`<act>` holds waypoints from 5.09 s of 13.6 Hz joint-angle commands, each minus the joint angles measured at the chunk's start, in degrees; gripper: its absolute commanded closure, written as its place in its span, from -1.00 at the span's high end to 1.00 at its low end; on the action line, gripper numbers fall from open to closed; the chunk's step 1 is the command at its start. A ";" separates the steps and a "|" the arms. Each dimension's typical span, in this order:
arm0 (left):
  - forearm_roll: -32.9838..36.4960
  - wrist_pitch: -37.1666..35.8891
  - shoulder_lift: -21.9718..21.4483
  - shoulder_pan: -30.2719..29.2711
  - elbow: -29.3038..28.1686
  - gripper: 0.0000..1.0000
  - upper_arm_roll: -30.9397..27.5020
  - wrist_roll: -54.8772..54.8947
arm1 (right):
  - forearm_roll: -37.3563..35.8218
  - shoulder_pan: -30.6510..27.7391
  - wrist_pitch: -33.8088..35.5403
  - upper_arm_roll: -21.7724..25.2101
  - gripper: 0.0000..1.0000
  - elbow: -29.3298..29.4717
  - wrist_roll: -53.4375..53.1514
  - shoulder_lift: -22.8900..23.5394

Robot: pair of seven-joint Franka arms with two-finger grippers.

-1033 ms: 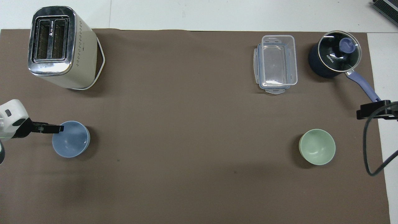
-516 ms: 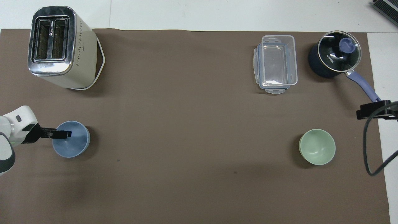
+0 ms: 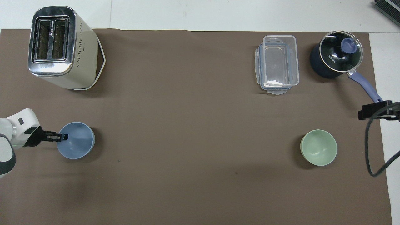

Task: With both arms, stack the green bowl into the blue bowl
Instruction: 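Reach the left gripper to the blue bowl rim and grasp it, then slide the blue bowl with the left gripper toward the table center, then release the blue bowl with the left gripper while the right gripper reaches the green bowl, then grasp the green bowl rim with the right gripper and lift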

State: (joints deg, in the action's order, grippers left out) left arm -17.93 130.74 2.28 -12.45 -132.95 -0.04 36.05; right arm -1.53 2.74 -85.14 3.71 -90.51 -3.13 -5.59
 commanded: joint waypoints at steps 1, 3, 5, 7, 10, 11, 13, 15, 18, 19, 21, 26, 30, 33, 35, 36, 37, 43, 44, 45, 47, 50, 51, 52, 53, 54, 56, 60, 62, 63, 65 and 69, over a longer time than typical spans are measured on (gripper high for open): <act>-1.23 -2.59 -1.93 0.24 -0.12 -1.00 0.13 1.21 | 0.92 -0.28 0.24 0.16 1.00 -0.90 0.84 -1.00; -1.23 -6.10 -3.68 1.46 1.72 -1.00 0.13 0.60 | 0.92 -0.37 0.24 0.16 1.00 -0.90 0.84 -1.00; -1.23 -8.65 -5.17 1.82 2.61 -1.00 0.65 0.51 | 0.92 -0.28 0.24 0.16 1.00 -0.90 0.84 -1.00; -1.23 -9.89 -7.28 4.62 2.61 -1.00 0.65 -2.19 | 0.92 -0.28 0.24 0.16 1.00 -0.90 0.76 -1.00; -1.05 -10.07 -8.61 11.46 2.70 -1.00 0.66 -12.81 | 0.92 -0.28 0.24 0.16 1.00 -0.90 0.76 -1.00; -0.88 -9.37 -8.61 14.45 2.70 -1.00 0.66 -16.85 | 0.92 -0.28 0.24 0.16 1.00 -0.90 0.84 -1.00; -0.61 -6.84 -8.35 20.25 2.78 -1.00 0.66 -25.20 | 0.92 -0.28 0.24 0.16 1.00 -0.90 0.84 -1.00; -0.61 -5.07 -8.00 25.96 2.78 -1.00 0.66 -33.55 | 0.92 -0.37 0.24 0.16 1.00 -0.90 0.75 -1.00; -0.61 -1.12 -7.56 33.61 1.82 -1.00 0.74 -42.09 | 0.92 -0.28 0.24 0.16 1.00 -0.90 0.84 -1.00; -0.61 0.29 -7.04 36.25 1.38 -1.00 0.74 -44.99 | 0.92 -0.28 0.24 0.16 1.00 -0.90 0.84 -1.00; -0.61 4.41 -5.37 42.05 1.03 -1.00 0.74 -50.26 | 0.92 -0.28 0.24 0.16 1.00 -0.90 0.84 -1.00; -0.61 18.47 1.57 50.33 0.94 -1.00 0.74 -56.26 | 0.92 -0.28 0.24 0.16 1.00 -0.90 0.84 -1.00; -0.61 20.15 4.56 52.09 0.94 -1.00 0.83 -56.62 | 0.83 -0.28 0.15 -0.02 1.00 -0.90 0.84 -1.00; -0.61 19.55 4.75 51.57 1.46 0.99 0.83 -56.36 | 0.48 -1.33 -2.04 0.59 1.00 -3.78 1.89 -1.61; -0.61 17.37 3.61 50.87 2.34 1.00 0.48 -56.01 | 0.48 -3.35 -5.62 0.68 1.00 -9.13 4.26 -2.06; -0.61 13.78 2.82 49.91 4.26 1.00 0.13 -55.83 | 0.48 -4.23 -8.17 0.68 1.00 -12.12 5.23 -2.32; -0.44 10.01 2.64 48.24 6.54 1.00 0.13 -55.66 | 0.48 -4.50 -10.46 0.68 1.00 -15.02 5.85 -2.23; 10.27 -0.04 -0.17 39.72 12.36 1.00 0.13 -51.89 | 0.48 -6.35 -31.79 0.68 1.00 -34.26 8.22 -0.75; 10.63 -2.23 -1.92 37.96 12.97 1.00 0.13 -49.53 | 0.39 -6.35 -36.80 0.77 1.00 -37.95 8.92 -0.65; 10.64 -5.73 -3.67 35.42 14.02 1.00 0.13 -46.02 | 0.21 -6.43 -40.24 0.77 1.00 -40.77 9.80 -0.74; 10.64 -14.33 -5.88 30.50 17.88 1.00 0.13 -39.34 | 0.04 -7.75 -42.20 0.77 1.00 -42.46 12.08 0.57; 10.81 -25.68 -5.80 23.55 26.66 1.00 0.13 -30.55 | 0.04 -11.17 -50.72 0.77 1.00 -48.52 18.75 1.28; 10.99 -27.80 -5.71 21.79 28.61 1.00 0.13 -28.25 | 0.04 -11.96 -50.91 0.69 1.00 -48.79 19.38 1.63; 10.99 -28.96 -5.89 20.47 30.10 1.00 0.13 -26.58 | 0.04 -12.06 -50.91 0.68 1.00 -49.06 19.30 1.63; 11.07 -30.01 -5.98 19.06 31.60 1.00 0.13 -25.78 | 0.04 -12.06 -50.91 0.68 1.00 -49.84 19.21 1.46; 12.03 -31.50 -5.89 18.52 33.18 1.00 0.13 -25.07 | 0.04 -12.15 -51.26 0.68 1.00 -50.37 19.21 1.63; 15.72 -34.14 -5.71 18.52 35.74 1.00 0.13 -22.62 | 0.04 -12.24 -51.35 0.69 1.00 -50.82 20.08 1.63; 16.08 -40.11 -3.35 18.34 41.53 1.00 -0.05 -22.08 | 0.56 -12.94 -51.00 0.68 -1.00 -50.82 19.57 1.63; 16.00 -42.23 -3.43 17.99 42.86 1.00 -0.05 -22.17 | 0.56 -12.76 -50.56 0.68 -1.00 -50.47 18.77 1.72; 16.00 -43.11 -3.60 18.08 42.78 1.00 -0.05 -22.25 | 0.56 -12.76 -50.56 0.68 -1.00 -50.12 19.29 2.07; 16.00 -44.17 -4.04 17.99 42.16 1.00 -0.14 -22.43 | 0.48 -12.59 -48.64 0.68 -1.00 -47.84 19.83 1.64; 16.00 -44.17 -4.13 17.99 41.90 1.00 -0.14 -22.43 | 0.56 -11.80 -40.02 0.25 -1.00 -40.99 19.74 1.72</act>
State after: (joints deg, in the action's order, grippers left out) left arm -3.01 87.97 -2.30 6.36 -92.19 -0.72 13.13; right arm -1.39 -9.16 -128.18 4.41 -134.73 15.83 -4.29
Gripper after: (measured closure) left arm 0.000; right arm 0.952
